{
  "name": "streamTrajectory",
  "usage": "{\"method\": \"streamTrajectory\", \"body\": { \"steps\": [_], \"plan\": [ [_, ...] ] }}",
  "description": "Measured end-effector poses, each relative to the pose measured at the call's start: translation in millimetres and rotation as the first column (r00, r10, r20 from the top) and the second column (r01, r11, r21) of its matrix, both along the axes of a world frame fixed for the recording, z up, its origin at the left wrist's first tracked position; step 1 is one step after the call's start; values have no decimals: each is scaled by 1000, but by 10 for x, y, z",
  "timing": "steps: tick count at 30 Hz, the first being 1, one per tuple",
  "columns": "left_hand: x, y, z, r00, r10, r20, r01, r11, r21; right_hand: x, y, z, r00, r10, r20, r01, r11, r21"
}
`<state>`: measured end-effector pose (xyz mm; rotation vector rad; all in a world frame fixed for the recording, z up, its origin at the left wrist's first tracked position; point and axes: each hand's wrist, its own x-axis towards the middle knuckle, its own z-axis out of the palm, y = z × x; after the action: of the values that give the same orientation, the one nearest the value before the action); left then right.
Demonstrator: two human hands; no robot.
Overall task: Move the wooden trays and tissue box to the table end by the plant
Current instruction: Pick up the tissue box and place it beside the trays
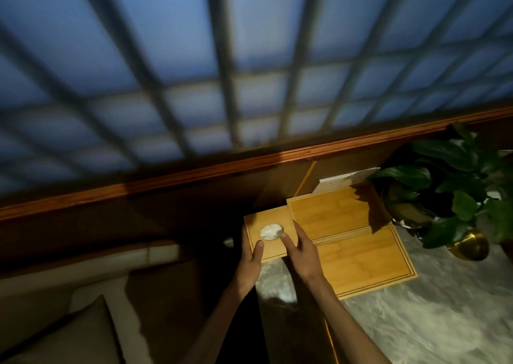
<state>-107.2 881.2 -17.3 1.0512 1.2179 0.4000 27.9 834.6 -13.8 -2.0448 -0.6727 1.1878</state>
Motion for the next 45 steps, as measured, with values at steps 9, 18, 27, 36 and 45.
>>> {"method": "streamTrajectory", "body": {
  "steps": [9,18,27,36,45],
  "plan": [
    [-105,-101,3,992,17,-123,-27,996,-85,-298,-44,122,519,-757,-398,692,645,-324],
    [38,185,115,987,-72,-141,66,997,-42,-115,240,150,469,-752,-463,707,634,-314],
    [22,238,47,983,-96,-159,95,995,-17,-82,241,62,509,-734,-449,682,662,-310],
    [-4,244,-50,947,-191,-258,196,981,-10,-83,203,62,476,-731,-489,695,653,-300],
    [-59,44,114,786,-154,-599,376,887,266,-35,-21,240,933,-350,-82,337,931,-137]
  ]
}}
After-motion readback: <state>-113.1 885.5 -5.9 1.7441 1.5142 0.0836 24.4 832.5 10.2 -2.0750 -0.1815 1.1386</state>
